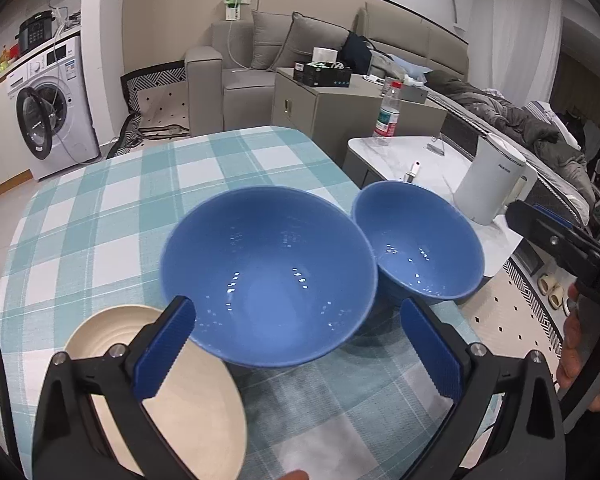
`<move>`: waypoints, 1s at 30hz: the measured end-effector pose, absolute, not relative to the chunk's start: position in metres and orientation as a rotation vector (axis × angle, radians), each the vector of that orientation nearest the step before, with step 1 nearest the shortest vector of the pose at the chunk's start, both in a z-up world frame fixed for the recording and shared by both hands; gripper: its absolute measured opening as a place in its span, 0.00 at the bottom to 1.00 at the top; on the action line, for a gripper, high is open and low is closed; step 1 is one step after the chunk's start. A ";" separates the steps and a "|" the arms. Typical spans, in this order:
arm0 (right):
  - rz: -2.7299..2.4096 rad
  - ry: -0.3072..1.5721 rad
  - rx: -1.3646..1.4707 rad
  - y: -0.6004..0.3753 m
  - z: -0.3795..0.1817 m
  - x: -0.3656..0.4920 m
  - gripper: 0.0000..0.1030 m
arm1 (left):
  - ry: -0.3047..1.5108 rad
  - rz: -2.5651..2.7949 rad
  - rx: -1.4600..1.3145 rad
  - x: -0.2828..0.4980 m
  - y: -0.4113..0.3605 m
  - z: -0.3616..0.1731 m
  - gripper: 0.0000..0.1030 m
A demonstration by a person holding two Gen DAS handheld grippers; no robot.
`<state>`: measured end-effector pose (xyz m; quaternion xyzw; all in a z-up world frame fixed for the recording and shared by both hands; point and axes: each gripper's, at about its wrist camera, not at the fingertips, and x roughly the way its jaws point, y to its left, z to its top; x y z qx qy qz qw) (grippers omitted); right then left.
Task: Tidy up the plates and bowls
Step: 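Withdraw both grippers and move them toward the nested blue bowls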
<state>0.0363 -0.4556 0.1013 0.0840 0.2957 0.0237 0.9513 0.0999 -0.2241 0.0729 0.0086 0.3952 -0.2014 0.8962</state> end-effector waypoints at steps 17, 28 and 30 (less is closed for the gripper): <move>0.031 0.611 0.253 -0.488 0.088 0.042 0.99 | 0.820 -0.545 0.005 0.088 -0.271 0.068 0.66; 0.010 0.625 0.305 -0.503 0.075 0.047 0.99 | 0.880 -0.586 -0.048 0.090 -0.299 0.060 0.54; -0.004 0.625 0.309 -0.506 0.074 0.048 0.99 | 0.884 -0.580 -0.062 0.091 -0.302 0.059 0.54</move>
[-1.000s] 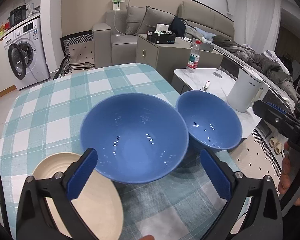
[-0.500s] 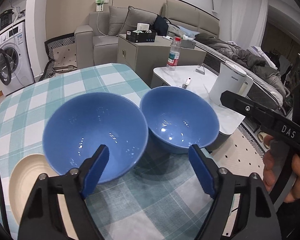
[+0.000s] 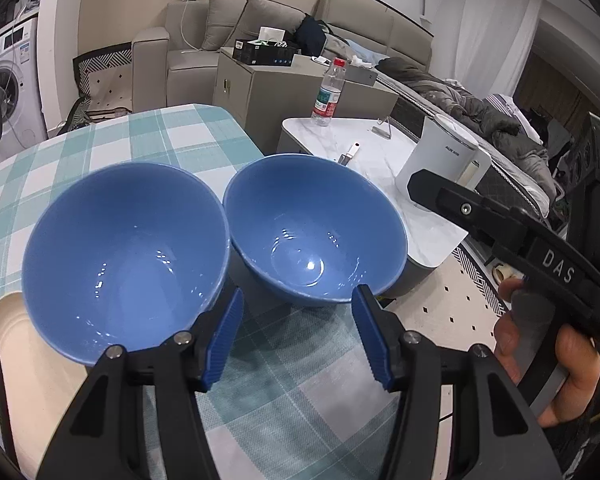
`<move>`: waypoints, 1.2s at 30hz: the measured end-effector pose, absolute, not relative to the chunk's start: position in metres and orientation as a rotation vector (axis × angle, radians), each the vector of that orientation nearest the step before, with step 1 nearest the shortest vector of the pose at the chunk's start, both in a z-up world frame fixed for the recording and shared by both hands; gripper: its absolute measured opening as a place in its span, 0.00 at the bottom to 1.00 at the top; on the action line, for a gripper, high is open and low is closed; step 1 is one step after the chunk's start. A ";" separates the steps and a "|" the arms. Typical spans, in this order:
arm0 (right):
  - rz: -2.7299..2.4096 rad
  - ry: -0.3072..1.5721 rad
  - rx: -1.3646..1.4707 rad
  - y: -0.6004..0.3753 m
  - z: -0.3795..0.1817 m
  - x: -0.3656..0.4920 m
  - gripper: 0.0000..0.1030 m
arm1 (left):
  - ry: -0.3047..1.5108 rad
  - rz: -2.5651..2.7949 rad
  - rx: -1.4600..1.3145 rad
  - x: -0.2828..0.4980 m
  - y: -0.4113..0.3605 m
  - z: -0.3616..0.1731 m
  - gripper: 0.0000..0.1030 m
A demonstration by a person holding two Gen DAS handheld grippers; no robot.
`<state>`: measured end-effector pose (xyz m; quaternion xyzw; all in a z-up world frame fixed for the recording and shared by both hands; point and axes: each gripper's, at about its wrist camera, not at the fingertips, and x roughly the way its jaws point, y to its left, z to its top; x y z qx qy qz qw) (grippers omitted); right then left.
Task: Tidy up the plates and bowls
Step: 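Withdraw both grippers and move them toward the nested blue bowls, then close both grippers on the rim of the nested blue bowls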
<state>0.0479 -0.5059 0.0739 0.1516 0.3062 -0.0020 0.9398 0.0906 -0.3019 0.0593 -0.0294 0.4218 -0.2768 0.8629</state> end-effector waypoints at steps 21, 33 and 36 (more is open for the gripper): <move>-0.038 0.661 0.374 -0.520 0.048 0.062 0.97 | 0.943 -0.516 -0.160 0.107 -0.316 0.034 0.54; -0.040 0.699 0.397 -0.523 0.029 0.075 0.65 | 0.915 -0.499 -0.174 0.110 -0.318 0.034 0.54; -0.046 0.711 0.416 -0.527 0.023 0.078 0.59 | 0.913 -0.491 -0.182 0.112 -0.317 0.035 0.54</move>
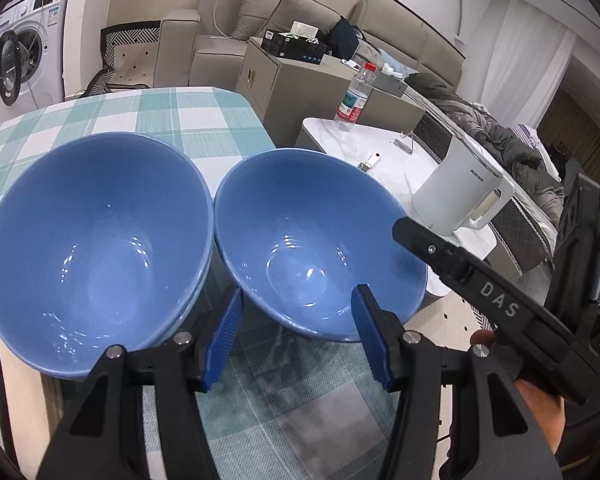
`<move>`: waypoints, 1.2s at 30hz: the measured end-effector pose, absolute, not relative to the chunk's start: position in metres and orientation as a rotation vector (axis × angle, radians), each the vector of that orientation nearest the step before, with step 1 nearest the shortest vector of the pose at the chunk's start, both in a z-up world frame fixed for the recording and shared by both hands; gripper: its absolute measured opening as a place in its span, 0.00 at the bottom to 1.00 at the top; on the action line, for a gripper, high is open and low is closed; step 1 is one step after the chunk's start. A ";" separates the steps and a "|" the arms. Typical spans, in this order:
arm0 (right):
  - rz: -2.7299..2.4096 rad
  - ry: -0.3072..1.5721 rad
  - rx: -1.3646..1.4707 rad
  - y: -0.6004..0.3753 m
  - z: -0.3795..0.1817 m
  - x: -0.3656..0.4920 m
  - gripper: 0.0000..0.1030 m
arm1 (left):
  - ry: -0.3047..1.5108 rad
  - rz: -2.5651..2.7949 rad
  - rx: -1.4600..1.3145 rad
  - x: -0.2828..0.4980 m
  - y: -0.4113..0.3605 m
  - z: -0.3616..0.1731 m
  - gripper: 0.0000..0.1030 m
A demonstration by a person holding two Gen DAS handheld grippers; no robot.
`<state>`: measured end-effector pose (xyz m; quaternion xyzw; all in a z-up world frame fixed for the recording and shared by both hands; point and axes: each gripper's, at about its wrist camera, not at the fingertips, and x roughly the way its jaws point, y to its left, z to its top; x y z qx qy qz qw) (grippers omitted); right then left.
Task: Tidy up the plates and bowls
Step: 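Close both grippers on the rim of the nested blue bowls, then lift the nested bowls with both grippers and carry them over the third blue bowl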
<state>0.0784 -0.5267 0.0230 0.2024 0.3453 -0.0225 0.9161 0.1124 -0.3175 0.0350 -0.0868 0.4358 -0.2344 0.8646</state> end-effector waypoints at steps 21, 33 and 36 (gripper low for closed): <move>-0.049 0.721 0.384 -0.527 0.011 0.086 0.23 | 0.928 -0.522 -0.147 0.114 -0.329 0.028 0.47; -0.042 0.720 0.393 -0.530 0.012 0.083 0.23 | 0.923 -0.526 -0.117 0.114 -0.333 0.028 0.46; -0.039 0.716 0.386 -0.530 0.013 0.083 0.23 | 0.923 -0.525 -0.111 0.114 -0.333 0.028 0.46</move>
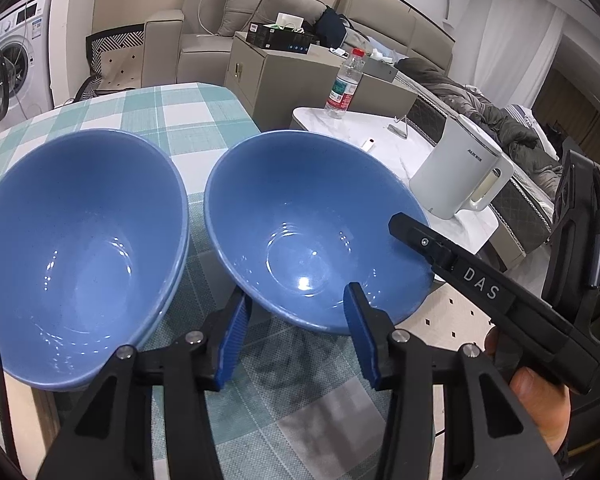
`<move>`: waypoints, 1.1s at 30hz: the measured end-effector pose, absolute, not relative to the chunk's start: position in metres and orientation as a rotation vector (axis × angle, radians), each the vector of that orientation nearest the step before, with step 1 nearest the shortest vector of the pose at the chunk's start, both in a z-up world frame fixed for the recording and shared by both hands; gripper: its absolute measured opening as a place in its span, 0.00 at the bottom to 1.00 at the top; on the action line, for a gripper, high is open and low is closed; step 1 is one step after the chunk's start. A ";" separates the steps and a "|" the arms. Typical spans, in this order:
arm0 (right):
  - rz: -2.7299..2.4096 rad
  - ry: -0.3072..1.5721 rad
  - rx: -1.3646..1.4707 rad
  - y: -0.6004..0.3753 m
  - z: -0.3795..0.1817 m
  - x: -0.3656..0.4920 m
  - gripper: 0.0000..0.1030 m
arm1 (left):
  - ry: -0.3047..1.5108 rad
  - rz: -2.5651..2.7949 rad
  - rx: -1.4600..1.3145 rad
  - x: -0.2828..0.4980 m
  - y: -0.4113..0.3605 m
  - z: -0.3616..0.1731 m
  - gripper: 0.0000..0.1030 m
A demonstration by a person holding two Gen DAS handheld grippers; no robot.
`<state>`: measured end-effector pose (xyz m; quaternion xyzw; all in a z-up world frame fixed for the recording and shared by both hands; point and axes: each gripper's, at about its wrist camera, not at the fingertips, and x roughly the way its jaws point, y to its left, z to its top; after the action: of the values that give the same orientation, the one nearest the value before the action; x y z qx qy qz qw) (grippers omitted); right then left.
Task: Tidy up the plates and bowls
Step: 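Lift the nested bowls with both grippers and carry them over the third blue bowl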
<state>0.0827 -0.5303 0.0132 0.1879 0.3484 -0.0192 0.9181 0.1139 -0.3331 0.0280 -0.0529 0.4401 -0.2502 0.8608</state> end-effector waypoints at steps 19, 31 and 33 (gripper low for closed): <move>-0.014 0.650 0.377 -0.525 0.038 0.068 0.23 | 0.865 -0.537 -0.047 0.104 -0.331 0.052 0.46; 0.018 0.601 0.356 -0.515 0.060 0.057 0.23 | 0.823 -0.540 -0.035 0.097 -0.320 0.073 0.46; 0.023 0.593 0.351 -0.512 0.063 0.055 0.23 | 0.817 -0.541 -0.036 0.097 -0.317 0.076 0.46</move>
<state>0.0546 -0.5123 0.0629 0.1719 0.2908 0.0113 0.9411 0.0971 -0.3171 0.0760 -0.0172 0.3924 -0.2598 0.8822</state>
